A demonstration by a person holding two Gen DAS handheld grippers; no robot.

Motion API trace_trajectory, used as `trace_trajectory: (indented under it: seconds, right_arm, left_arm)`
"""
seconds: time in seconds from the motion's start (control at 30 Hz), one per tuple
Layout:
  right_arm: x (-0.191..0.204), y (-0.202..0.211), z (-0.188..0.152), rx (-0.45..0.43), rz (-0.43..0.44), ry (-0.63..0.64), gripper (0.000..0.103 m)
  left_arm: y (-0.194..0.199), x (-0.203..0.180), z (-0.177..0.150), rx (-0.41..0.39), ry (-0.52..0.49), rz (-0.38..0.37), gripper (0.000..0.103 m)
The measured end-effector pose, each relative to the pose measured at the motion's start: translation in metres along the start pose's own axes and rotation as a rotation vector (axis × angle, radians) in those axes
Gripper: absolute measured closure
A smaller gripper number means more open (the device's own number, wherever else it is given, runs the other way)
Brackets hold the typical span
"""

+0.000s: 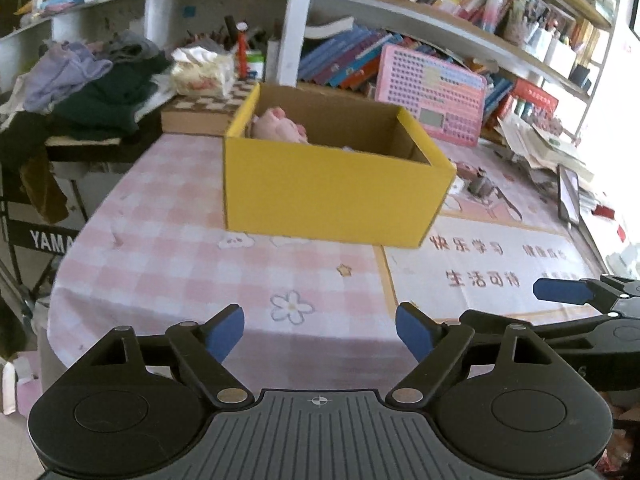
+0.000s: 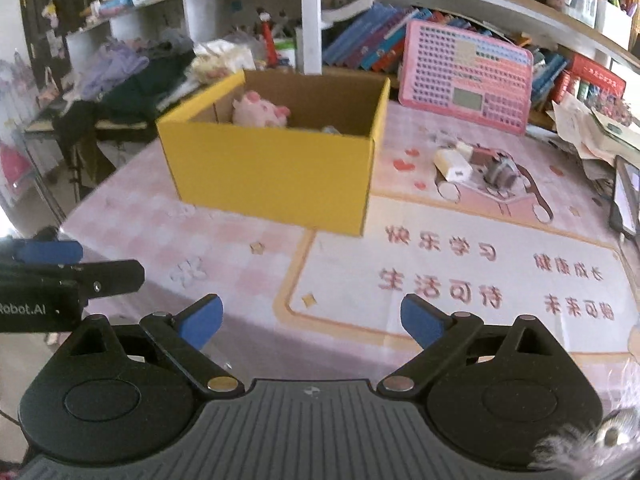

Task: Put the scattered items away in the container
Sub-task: 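Raise both tools out of the box and pull back from it, then move both tools toward the white charger and grey-blue toy car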

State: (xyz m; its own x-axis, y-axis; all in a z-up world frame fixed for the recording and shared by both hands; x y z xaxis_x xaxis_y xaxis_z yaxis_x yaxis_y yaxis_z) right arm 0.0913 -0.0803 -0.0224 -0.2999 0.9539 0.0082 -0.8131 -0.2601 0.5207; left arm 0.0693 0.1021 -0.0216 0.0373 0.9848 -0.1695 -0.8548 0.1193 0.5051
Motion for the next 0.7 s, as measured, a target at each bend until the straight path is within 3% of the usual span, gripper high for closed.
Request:
trace_trajectory:
  seconds: [0.17, 0.7]
  right_arm:
    - [-0.015, 0.0, -0.013, 0.042, -0.07, 0.009, 0.006]
    - [-0.085, -0.001, -0.02, 0.059, -0.228, -0.05, 0.005]
  left_arm:
    - [-0.014, -0.017, -0.008, 0.064, -0.027, -0.04, 0.018]
    - [-0.057, -0.086, -0.007, 0.133, -0.151, -0.159, 0.018]
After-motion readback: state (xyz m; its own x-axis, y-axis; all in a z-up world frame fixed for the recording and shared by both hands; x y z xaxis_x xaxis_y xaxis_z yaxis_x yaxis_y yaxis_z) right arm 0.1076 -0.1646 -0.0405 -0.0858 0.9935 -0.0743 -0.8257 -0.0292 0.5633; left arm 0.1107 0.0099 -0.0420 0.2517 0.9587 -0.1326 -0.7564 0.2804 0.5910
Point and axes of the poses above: each gripper's, at about its wrist camera, not at the fingertips, and y roughly against the way its jaws point, x to its left, z to its top, the point moved 2 cm from there along -y, roughly the way its jaws point, and after that the axes turned 14 degrees about -x, right-handed, at the moved point
